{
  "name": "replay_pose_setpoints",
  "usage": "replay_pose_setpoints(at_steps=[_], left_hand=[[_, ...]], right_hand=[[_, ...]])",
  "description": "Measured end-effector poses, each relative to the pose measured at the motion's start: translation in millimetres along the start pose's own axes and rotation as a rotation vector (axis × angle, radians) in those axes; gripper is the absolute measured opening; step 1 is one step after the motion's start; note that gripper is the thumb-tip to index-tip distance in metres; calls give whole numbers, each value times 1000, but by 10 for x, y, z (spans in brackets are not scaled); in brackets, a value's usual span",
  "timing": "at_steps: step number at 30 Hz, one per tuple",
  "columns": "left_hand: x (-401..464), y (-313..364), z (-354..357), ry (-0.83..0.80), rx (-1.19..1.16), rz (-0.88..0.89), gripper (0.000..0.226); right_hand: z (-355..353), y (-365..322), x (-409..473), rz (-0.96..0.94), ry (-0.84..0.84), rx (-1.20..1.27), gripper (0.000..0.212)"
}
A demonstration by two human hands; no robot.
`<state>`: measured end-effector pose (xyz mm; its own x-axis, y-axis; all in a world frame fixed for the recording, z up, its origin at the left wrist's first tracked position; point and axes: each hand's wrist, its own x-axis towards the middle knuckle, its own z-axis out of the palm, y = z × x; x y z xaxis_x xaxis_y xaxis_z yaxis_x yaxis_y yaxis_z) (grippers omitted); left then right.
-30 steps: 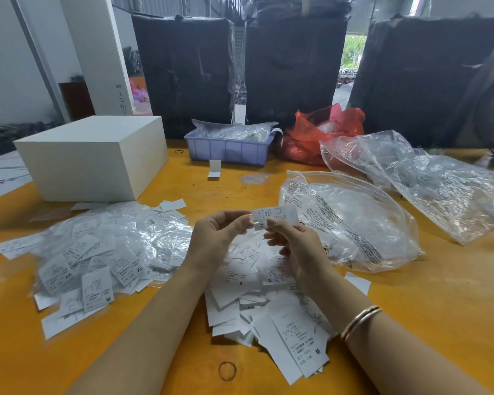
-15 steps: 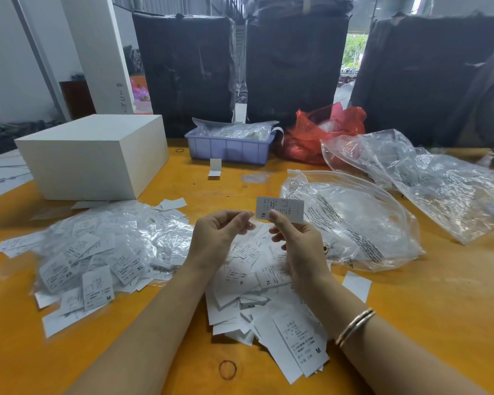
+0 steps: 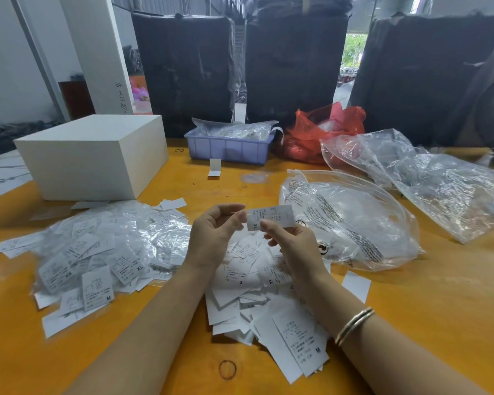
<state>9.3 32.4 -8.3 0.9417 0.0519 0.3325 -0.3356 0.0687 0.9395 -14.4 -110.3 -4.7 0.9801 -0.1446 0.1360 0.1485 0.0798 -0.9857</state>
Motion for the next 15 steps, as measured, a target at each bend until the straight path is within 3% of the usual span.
replay_pose_setpoints(at_steps=[5, 11, 15], left_hand=[[-4, 15, 22, -23, -33, -6, 14], [-34, 58, 1, -256, 43, -128, 25], [-37, 82, -22, -234, 26, -128, 32]], right_hand=[[-39, -21, 21, -75, -133, -107, 11], [-159, -26, 72, -111, -172, -126, 8], [-201, -28, 78, -111, -229, -106, 5]])
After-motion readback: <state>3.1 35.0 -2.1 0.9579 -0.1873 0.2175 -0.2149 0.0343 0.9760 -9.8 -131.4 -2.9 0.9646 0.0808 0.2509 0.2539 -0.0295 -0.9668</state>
